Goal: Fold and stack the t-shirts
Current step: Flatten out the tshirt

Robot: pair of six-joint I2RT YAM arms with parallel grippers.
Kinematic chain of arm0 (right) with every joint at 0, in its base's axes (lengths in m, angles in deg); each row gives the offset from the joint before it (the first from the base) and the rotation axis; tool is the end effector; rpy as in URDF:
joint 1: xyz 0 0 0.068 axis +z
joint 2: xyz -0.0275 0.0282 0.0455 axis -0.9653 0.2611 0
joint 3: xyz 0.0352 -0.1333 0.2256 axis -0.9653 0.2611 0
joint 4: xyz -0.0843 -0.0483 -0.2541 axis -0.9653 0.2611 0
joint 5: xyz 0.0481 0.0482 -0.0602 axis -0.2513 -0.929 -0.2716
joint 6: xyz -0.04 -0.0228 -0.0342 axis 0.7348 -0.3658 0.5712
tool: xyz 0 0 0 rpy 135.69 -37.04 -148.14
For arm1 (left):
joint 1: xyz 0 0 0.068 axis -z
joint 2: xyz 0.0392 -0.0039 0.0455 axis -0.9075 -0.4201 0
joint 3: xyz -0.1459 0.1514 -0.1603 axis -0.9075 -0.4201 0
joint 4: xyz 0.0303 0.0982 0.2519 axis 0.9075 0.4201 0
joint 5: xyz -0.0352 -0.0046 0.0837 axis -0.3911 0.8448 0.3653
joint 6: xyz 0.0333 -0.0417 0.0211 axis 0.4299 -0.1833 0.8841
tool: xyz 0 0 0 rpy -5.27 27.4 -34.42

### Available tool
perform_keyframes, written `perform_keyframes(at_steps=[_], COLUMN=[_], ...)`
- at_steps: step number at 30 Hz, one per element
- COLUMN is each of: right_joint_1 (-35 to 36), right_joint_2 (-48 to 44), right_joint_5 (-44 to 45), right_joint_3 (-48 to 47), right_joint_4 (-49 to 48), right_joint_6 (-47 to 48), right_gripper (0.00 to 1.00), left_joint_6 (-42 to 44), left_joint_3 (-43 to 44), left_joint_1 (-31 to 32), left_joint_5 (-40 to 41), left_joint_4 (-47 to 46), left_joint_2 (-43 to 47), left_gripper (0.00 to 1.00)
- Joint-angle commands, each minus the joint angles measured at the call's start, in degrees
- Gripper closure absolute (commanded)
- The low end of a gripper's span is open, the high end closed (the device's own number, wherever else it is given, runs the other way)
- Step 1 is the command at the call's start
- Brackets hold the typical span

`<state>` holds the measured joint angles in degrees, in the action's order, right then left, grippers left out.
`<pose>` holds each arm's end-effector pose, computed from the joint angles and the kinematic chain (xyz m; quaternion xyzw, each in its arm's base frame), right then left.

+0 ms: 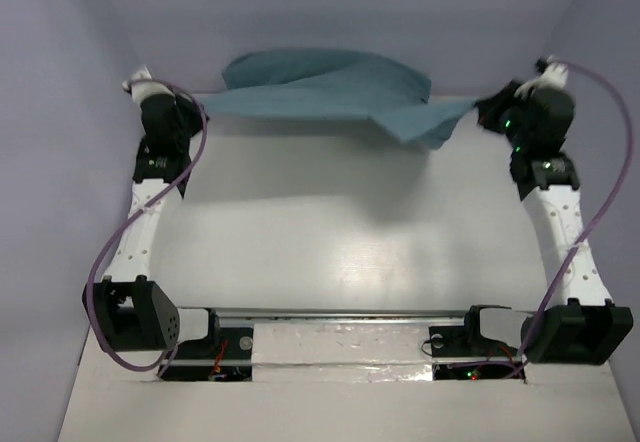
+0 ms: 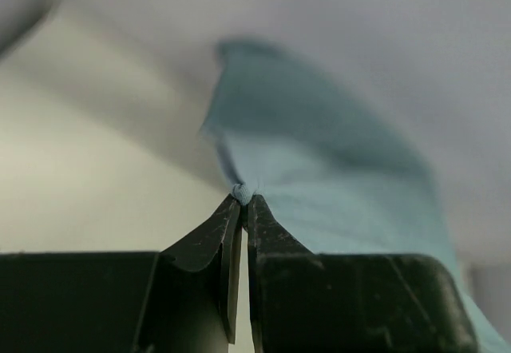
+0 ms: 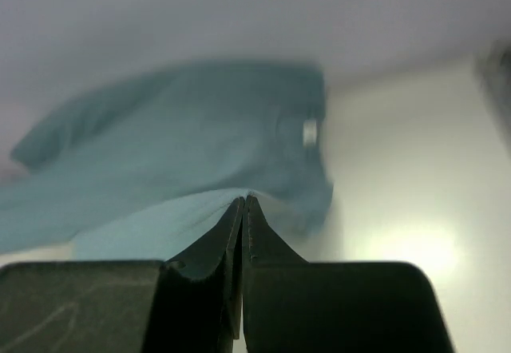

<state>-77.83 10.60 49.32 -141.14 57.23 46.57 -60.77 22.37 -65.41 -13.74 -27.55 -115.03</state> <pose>0.2960 -0.0123 0.4684 0.1160 0.7033 0.1299 0.6892 0.3283 0.0046 0.4328 -0.2190 0.6496 -0.1745 0.7069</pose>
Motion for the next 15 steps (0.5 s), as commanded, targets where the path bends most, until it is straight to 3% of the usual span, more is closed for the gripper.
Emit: perform_keyframes(at_steps=[1,4,7,15], right_joint_1=[-0.20,-0.20,-0.20,-0.20], right_joint_2=[-10.68,-17.37,-19.51,-20.39], right_joint_5=[-4.77,-7.41,-8.73,-10.23], right_joint_3=[22.07,36.61,42.55,45.21], right_joint_4=[-1.92,1.32,6.75,22.06], right_joint_6=[-2.09,-3.84,-4.99,-9.38], right_gripper=[1.00,1.00,1.00,1.00], left_joint_6=[2.17,1.99,0.16,-6.44], left_joint_3=[-14.55,-30.35,-38.63,-46.84], left_joint_1=[-1.24,-3.17,-4.23,-4.85], left_joint_5=[1.37,2.08,0.85,-3.02], left_joint_4=[-4.69,-3.71,-3.63,0.50], left_joint_2=[7.22,11.44,12.42,9.33], left_gripper=[1.00,1.00,1.00,1.00])
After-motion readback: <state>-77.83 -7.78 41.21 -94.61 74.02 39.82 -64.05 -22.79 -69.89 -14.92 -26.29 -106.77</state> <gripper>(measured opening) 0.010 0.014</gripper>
